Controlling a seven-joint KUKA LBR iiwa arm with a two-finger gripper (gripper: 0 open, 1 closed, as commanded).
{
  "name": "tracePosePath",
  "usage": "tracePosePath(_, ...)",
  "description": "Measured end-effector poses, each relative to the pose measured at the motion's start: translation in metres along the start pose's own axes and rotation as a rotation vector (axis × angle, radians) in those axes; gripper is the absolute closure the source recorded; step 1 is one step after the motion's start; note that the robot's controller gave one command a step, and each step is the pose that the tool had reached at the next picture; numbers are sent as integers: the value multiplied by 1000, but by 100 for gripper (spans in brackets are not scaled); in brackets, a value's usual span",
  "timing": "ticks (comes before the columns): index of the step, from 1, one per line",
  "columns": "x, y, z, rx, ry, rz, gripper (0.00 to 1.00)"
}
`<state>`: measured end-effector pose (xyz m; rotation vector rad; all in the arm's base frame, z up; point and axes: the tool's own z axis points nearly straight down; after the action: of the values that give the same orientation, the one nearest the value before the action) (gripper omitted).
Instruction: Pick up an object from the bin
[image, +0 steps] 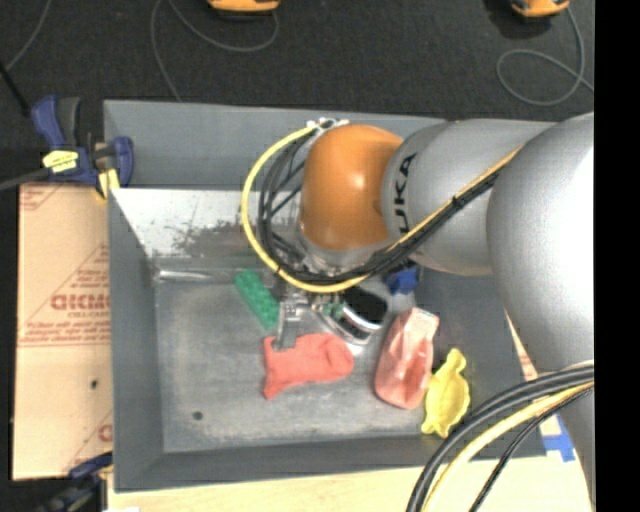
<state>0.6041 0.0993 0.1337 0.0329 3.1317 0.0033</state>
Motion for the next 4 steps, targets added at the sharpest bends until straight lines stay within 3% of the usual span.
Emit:
tracePosePath(1,27,-23,36,0,0,-49,0)
tracePosePath(2,26,-46,60,-3,-9,-174,100)
tracePosePath(3,26,-46,60,-4,-9,-173,100)
tracePosePath(4,20,-27,-20,-5,-12,-187,100)
